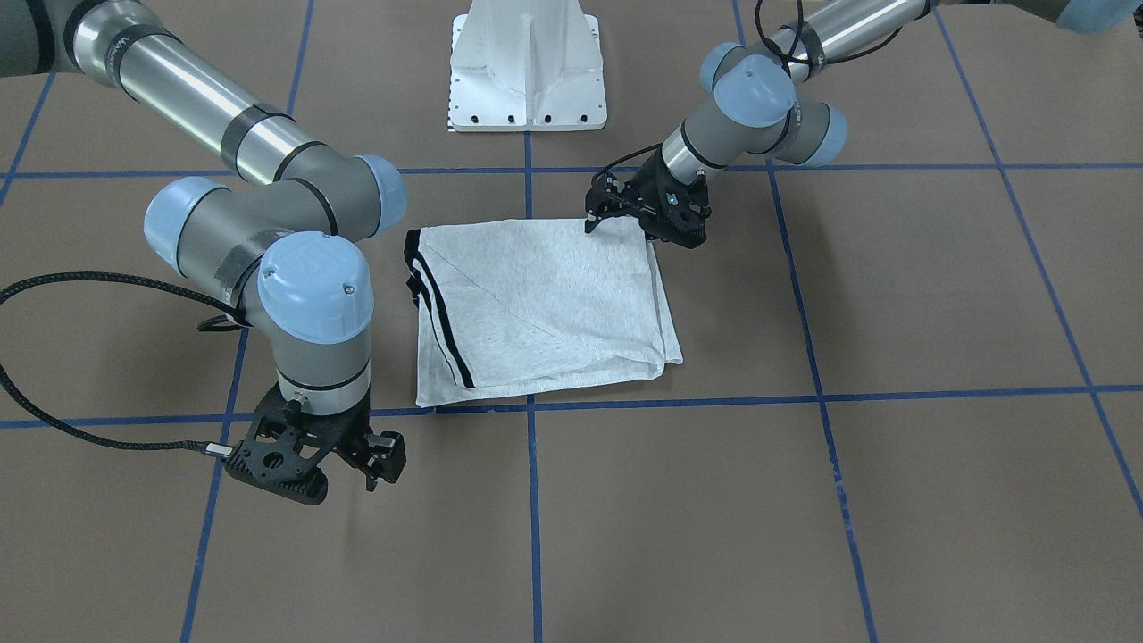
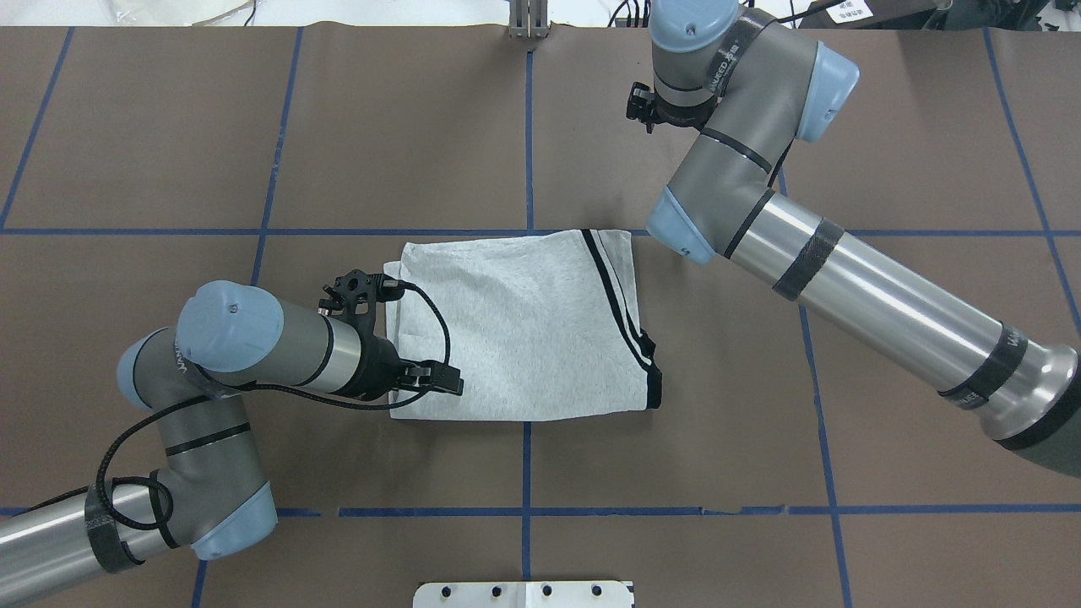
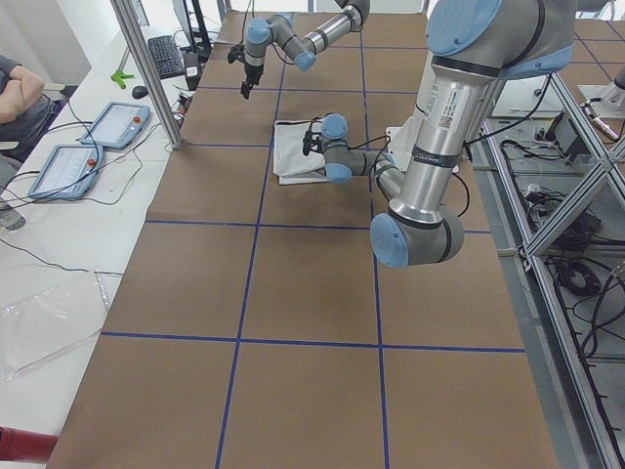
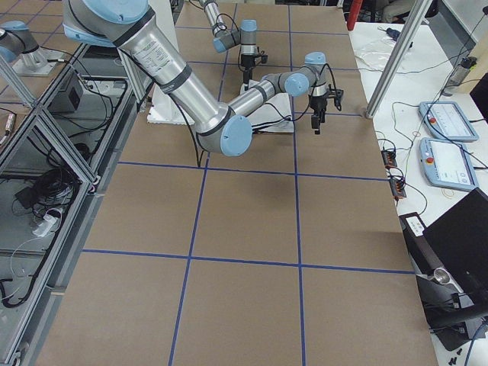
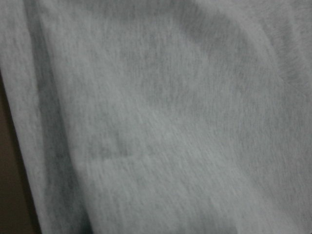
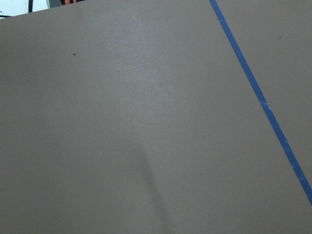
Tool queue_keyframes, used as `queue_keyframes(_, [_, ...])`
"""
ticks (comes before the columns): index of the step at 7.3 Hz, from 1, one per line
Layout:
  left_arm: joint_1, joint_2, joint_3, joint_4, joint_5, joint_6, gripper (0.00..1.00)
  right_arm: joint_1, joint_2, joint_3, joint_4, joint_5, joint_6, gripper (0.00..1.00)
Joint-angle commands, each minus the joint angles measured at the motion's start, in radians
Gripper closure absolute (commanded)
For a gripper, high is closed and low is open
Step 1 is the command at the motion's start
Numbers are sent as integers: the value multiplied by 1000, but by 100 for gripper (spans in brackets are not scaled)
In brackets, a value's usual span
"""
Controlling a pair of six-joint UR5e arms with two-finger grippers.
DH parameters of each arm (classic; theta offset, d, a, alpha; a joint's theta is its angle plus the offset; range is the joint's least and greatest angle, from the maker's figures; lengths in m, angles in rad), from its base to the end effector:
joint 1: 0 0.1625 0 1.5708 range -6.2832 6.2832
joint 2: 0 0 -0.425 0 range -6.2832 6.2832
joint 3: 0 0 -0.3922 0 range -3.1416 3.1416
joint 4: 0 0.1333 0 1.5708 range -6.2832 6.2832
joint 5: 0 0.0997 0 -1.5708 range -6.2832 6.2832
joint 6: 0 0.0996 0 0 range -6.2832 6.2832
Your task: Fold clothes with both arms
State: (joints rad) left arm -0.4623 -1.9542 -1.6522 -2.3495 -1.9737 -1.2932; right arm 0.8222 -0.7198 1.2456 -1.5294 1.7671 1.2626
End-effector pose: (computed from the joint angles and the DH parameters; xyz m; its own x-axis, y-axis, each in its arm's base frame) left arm 0.5204 -0.3646 0.3159 0.2981 0.1331 -0.9452 -0.0038 0.9904 0.1383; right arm -0.4579 -0.6602 0.2747 0.7433 0.3630 0.5619 -0.4426 0.8967 0.0062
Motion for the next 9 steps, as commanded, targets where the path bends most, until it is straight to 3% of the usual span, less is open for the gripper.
queue_keyframes(1, [-2,8,-6,-4,-57,0,61,0,-1,0,0,0,1,0])
queue_keyframes(5, [1,78,-47,-8,-63,9,61,-2,0,2,0,-2,1,0])
queue_keyframes(6, [-1,80,-49,-8,-83,9,70,0,-1,2,0,-2,3,0])
queue_keyframes(7, [-2,80,-52,-8,-96,9,97,0,0,2,0,-2,1,0])
queue_keyframes(9, [-2,99,-64,-8,-96,11,100,0,0,2,0,-2,1,0])
